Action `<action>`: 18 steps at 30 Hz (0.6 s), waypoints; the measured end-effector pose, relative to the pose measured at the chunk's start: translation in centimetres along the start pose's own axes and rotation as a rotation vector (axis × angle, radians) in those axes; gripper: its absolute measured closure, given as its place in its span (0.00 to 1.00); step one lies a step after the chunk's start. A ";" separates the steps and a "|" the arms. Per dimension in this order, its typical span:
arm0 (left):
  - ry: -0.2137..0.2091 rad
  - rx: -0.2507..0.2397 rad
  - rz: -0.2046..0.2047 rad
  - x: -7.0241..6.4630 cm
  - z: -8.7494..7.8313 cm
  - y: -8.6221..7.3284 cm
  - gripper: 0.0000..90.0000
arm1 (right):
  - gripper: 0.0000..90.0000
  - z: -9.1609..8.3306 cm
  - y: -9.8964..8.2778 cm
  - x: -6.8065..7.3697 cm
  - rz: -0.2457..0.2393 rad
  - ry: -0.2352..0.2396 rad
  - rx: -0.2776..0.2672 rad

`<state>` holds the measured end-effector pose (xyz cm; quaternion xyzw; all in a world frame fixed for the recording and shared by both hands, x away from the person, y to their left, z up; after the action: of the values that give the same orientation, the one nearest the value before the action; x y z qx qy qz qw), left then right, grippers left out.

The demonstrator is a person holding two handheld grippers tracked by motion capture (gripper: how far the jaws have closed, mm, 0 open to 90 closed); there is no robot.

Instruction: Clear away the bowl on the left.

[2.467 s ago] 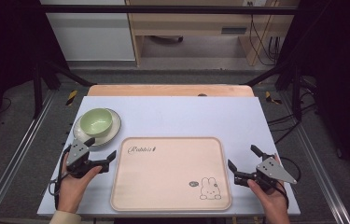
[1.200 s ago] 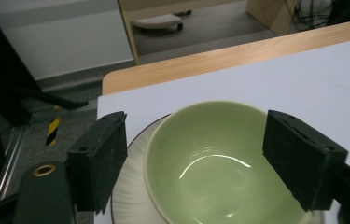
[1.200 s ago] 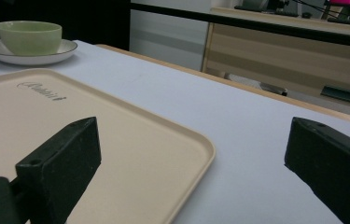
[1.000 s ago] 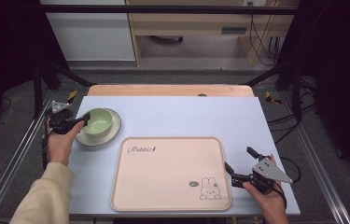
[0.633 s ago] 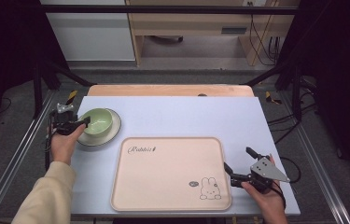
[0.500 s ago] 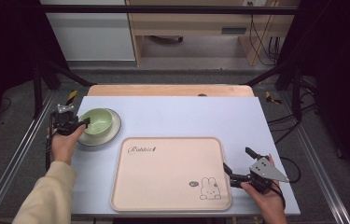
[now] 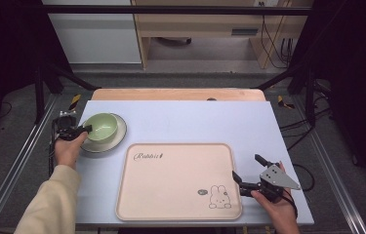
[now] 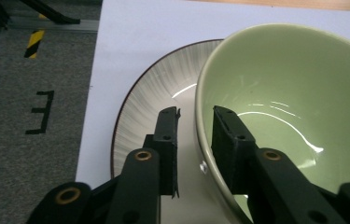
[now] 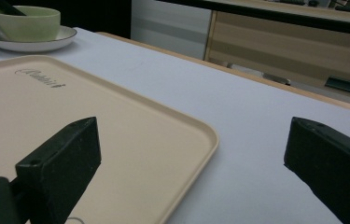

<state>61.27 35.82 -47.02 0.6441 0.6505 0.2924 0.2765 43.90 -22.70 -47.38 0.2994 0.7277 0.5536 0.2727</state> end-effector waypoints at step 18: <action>-0.022 0.056 -0.046 0.0 -1.6 0.3 0.93 | 0.04 0.1 0.3 0.3 -0.014 0.012 -0.003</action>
<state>60.32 35.77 -45.74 0.6396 0.6700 0.2606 0.2721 43.82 -22.33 -47.17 0.2906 0.7306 0.5545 0.2727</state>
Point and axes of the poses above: each handheld gripper's, and its own axes: z roughly forward along the jaws, y roughly out of its top, x roughly to its left, the point moved 4 cm from there along z, roughly forward along the jaws, and after that the axes turned 11 degrees about y, right-handed, at the moved point
